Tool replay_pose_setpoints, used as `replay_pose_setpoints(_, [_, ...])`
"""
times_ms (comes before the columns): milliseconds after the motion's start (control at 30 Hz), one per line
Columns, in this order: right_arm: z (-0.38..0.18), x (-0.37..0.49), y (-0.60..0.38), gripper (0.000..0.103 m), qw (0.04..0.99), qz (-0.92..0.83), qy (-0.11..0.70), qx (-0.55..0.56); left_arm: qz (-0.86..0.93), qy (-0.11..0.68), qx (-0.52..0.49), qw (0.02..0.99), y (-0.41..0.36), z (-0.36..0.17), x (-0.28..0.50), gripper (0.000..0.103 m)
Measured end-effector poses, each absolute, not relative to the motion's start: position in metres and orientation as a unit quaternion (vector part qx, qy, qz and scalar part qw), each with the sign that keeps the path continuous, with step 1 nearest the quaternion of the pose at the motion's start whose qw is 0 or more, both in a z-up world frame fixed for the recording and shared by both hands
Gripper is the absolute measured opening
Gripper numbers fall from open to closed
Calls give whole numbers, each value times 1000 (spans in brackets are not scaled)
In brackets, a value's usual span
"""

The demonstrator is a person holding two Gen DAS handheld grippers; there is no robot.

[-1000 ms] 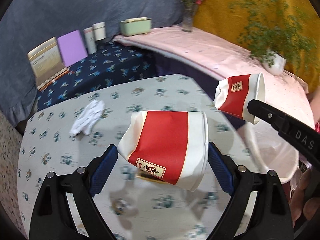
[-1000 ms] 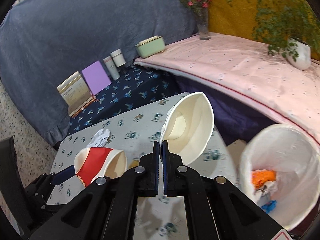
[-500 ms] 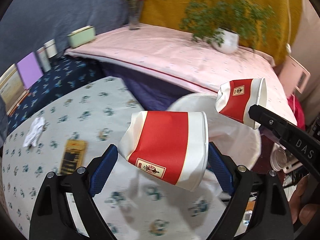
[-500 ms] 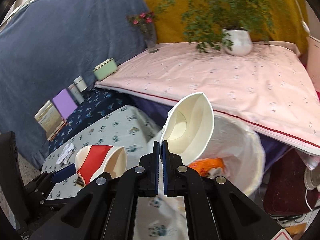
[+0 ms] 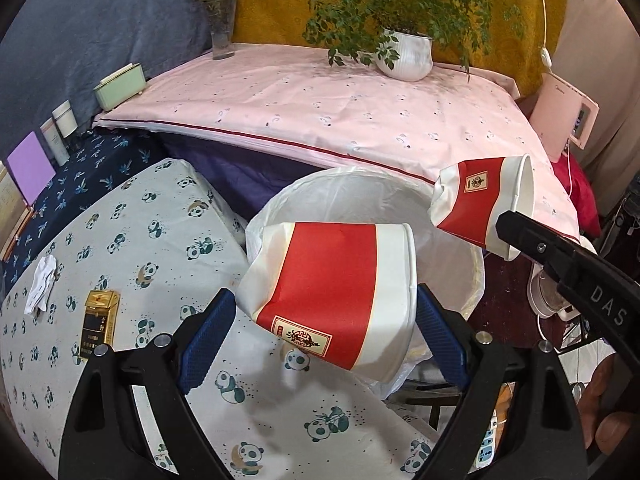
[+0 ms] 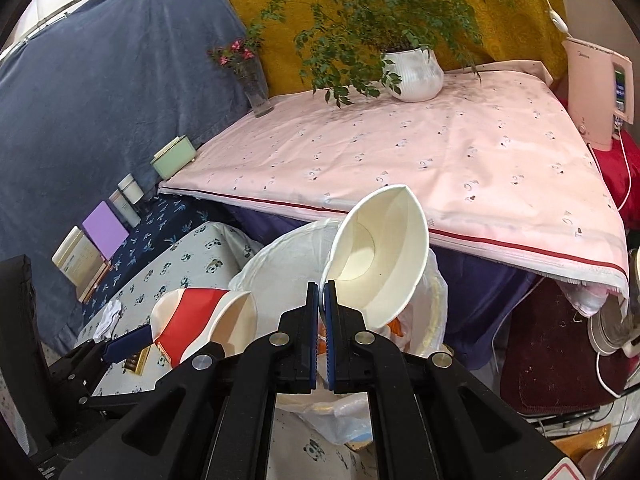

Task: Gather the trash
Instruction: 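Carry both red-white cups over the bin and release them inside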

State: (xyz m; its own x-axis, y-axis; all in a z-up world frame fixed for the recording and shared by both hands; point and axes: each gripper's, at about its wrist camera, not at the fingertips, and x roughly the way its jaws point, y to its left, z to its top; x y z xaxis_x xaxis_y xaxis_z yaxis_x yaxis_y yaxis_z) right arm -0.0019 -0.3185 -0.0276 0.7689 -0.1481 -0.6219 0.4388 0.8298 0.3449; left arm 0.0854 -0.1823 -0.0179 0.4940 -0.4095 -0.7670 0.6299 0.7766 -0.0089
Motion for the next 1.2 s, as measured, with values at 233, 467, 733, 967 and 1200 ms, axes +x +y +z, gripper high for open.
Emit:
replay_pose_setpoints(233, [-34,-6,-326,3,906,-161,300,251,-308,403,146,850,-196,-22,85,85])
replay_pose_setpoints(467, [-35,-2,-326,3,906,-156,302,251,-309,407,149,847,-202,-27,87,85])
replay_pose_setpoints(733, [-37,1,-329,3,905,-153,304,254,-306,416,151,843,-208,-35,92,85])
replay_pose_setpoints(967, [-40,6,-333,4,905,-153,307,253,-305,418,150,842,-214,-40,98,86])
replay_pose_setpoints(1200, [-36,13,-331,4,907,-150,305,250,-293,429,127,845,-203,-42,107,90])
